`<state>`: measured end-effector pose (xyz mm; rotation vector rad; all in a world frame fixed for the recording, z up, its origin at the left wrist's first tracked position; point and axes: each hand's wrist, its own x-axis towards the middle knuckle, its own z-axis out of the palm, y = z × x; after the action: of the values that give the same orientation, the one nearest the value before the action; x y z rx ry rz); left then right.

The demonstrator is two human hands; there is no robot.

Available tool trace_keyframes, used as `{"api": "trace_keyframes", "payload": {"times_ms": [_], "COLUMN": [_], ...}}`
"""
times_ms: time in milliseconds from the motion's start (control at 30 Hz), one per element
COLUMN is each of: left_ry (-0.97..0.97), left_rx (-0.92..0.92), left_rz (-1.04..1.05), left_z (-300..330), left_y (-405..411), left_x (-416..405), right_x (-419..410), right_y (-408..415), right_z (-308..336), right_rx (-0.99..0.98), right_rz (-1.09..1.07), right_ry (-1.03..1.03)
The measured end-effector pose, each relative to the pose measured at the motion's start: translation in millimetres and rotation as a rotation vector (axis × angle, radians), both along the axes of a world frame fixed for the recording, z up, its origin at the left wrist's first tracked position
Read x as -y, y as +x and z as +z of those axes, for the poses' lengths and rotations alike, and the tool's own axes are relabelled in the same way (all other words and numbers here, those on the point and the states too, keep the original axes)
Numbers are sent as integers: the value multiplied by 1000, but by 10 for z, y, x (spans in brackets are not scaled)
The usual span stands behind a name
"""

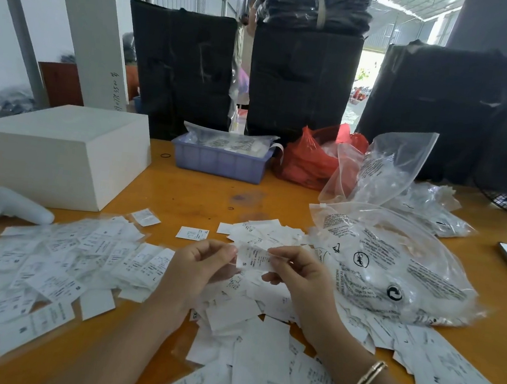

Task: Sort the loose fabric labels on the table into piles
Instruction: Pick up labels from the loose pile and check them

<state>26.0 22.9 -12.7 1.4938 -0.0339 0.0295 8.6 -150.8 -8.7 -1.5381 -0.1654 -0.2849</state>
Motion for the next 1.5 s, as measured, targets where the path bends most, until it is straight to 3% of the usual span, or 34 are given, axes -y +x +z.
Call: {"api": "trace_keyframes", "payload": {"times_ms": [333,733,1267,1500], "left_ry": [96,7,-32,-47], "left_rx": [64,104,46,4], "left_rz": [-47,-6,-46,-11], "left_z": [28,50,58,52], "left_y": [-30,-37,-64,-49], "left_x": [7,-14,18,13], "right_x": [-2,48,-38,-54], "right_y": [-17,-18,-53,-76], "right_z": [-22,-5,-5,-12], "right_rx": [-7,53,71,70], "right_rz": [45,-115,-84,-42], "right_ry": [-192,252,194,38]}}
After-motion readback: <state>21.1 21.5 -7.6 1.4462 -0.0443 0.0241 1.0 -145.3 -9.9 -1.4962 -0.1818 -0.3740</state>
